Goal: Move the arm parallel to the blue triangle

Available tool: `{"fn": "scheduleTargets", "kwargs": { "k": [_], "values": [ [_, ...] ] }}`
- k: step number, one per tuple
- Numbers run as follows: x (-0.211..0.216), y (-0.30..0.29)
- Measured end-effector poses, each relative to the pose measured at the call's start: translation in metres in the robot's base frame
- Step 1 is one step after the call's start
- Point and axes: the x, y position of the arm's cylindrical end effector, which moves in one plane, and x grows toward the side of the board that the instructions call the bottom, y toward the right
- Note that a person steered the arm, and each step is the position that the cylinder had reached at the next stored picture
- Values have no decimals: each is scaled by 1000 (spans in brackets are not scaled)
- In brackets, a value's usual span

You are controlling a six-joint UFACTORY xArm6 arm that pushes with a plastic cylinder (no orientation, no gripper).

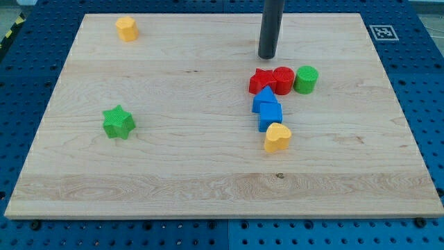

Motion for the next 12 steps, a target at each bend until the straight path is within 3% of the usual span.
{"fn": "scheduleTargets", "kwargs": {
  "k": [4,7,9,12],
  "values": [
    [0,-19],
    [2,-115],
    [60,-160],
    [152,-165]
  ]
}}
